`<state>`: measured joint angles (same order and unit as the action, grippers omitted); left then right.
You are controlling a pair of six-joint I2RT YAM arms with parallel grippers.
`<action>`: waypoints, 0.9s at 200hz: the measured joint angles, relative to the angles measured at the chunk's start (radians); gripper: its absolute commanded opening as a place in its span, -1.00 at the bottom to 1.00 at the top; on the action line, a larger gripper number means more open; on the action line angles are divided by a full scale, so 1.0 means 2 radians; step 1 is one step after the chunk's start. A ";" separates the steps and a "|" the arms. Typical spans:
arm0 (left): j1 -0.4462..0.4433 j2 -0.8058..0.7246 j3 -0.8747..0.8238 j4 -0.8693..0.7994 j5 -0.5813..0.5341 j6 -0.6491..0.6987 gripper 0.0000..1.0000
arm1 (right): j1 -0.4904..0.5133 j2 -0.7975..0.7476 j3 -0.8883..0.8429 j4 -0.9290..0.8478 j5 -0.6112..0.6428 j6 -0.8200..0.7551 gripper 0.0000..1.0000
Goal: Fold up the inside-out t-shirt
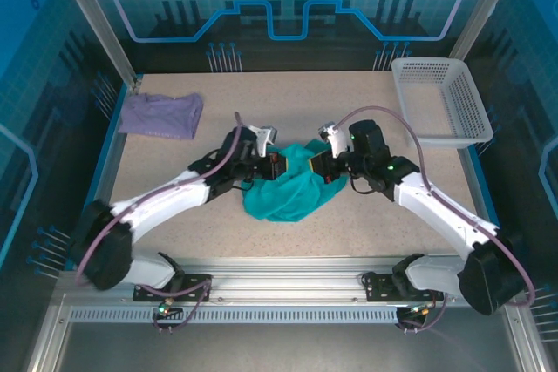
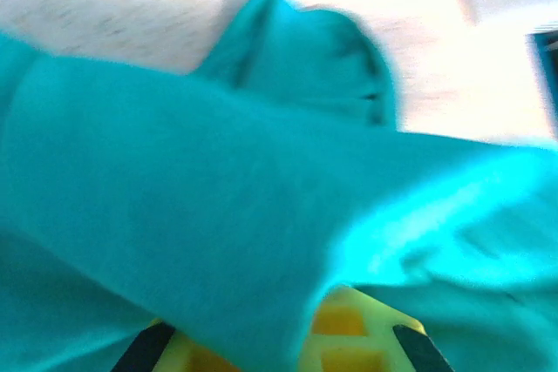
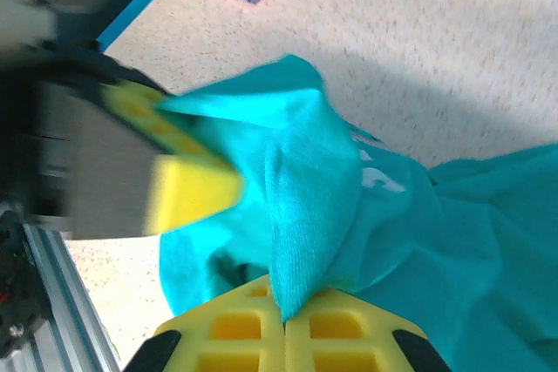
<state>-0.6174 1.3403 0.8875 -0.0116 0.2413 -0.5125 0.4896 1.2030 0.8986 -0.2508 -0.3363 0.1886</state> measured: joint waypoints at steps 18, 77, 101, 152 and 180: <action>0.000 -0.076 -0.008 0.009 0.054 0.012 -1.00 | 0.000 -0.020 0.002 -0.004 -0.020 -0.026 -1.00; 0.020 -0.180 -0.072 0.056 0.149 0.020 -1.00 | 0.000 -0.028 0.006 -0.025 -0.022 -0.036 -0.84; 0.027 -0.173 -0.082 0.066 0.167 0.021 -1.00 | 0.000 -0.023 0.026 -0.067 0.023 -0.016 -0.65; 0.030 -0.171 -0.082 0.076 0.166 0.030 -1.00 | 0.009 -0.077 0.038 -0.142 0.084 -0.024 -0.27; 0.030 -0.164 -0.082 0.076 0.166 0.035 -1.00 | 0.016 -0.130 0.030 -0.123 0.034 -0.018 -0.17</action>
<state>-0.5583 1.0126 0.7227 0.1413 0.5728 -0.4419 0.5213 0.9421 0.9585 -0.4969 -0.2687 0.1528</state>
